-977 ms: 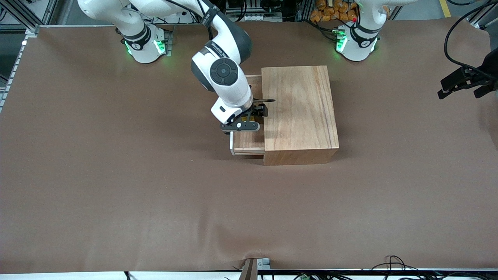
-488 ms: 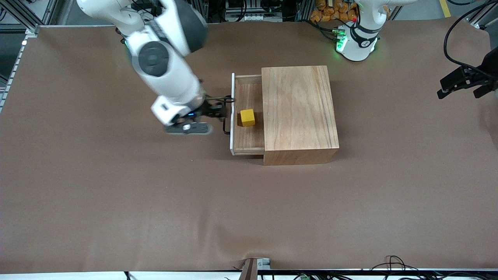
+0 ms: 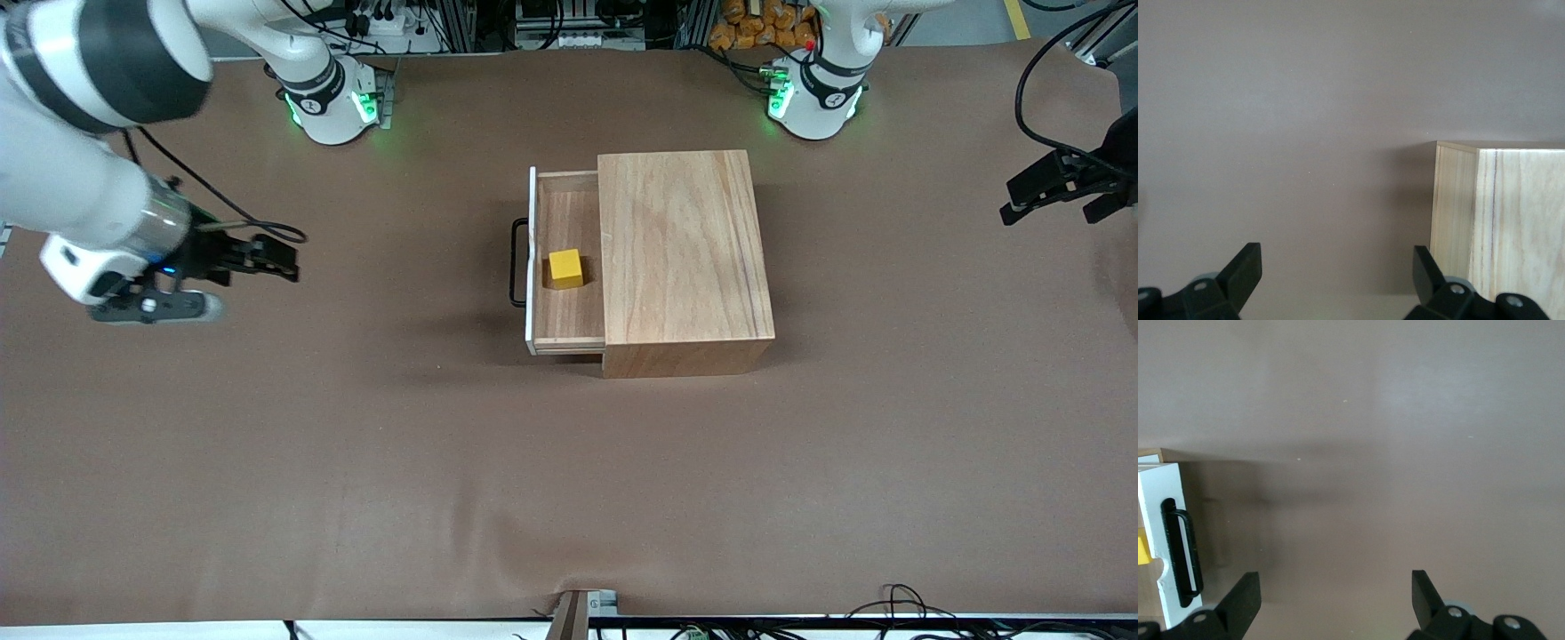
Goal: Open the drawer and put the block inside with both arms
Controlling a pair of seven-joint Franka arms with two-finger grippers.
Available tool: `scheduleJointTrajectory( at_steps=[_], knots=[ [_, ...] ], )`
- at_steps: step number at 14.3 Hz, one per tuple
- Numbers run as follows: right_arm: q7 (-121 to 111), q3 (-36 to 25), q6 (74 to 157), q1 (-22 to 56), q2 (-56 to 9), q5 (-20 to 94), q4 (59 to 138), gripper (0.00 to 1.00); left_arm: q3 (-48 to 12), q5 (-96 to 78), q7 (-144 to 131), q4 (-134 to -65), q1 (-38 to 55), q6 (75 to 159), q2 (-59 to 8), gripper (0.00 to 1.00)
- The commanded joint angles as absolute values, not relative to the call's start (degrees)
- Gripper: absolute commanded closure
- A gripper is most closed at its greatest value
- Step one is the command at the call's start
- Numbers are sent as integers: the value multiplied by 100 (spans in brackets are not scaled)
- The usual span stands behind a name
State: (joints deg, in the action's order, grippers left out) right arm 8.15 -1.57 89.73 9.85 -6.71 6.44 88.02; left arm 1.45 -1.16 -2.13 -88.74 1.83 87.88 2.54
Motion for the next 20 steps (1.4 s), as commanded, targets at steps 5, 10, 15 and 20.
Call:
scheduleJointTrajectory(
  at_steps=[5,10,15,20],
  knots=[
    [-79,131,8500,-218,-9,563,8983,0,123,-114,-88,-8745,176,8675,246,0],
    [-184,308,8175,-343,220,70,8895,0,123,-114,-88,-8745,193,8675,246,0],
    [-466,237,8016,-334,220,70,8596,0,123,-123,-88,-8745,202,8675,246,0],
    [-466,237,7875,-343,220,79,8596,0,123,-132,-88,-8745,202,8666,237,0]
  ],
)
